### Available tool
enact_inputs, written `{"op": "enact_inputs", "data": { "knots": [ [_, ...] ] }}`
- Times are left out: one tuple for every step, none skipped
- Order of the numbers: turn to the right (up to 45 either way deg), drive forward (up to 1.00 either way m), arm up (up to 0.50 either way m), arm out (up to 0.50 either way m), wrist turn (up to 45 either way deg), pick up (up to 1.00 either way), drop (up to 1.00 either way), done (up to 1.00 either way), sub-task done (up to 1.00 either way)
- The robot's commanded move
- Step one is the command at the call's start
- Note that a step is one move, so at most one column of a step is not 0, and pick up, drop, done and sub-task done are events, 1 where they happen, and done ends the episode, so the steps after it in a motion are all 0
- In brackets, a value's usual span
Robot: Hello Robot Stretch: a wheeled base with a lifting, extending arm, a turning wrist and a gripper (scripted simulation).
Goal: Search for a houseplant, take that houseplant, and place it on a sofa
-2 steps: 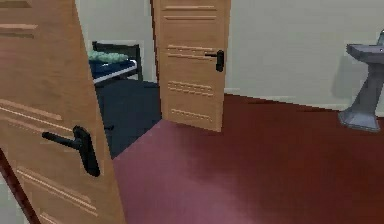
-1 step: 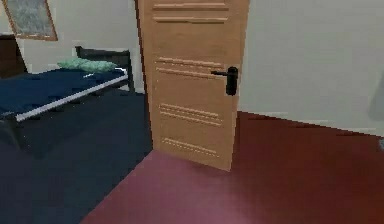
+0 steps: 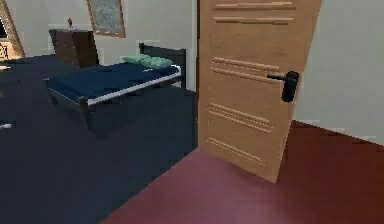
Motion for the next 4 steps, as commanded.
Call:
{"op": "enact_inputs", "data": {
  "knots": [
    [0.0,0.30,0.00,0.00,0.0,0.00,0.00,0.00,0.00],
    [-45.0,0.00,0.00,0.00,0.0,0.00,0.00,0.00,0.00],
    [0.0,1.00,0.00,0.00,0.0,0.00,0.00,0.00,0.00],
    [0.0,1.00,0.00,0.00,0.0,0.00,0.00,0.00,0.00]
  ]
}}
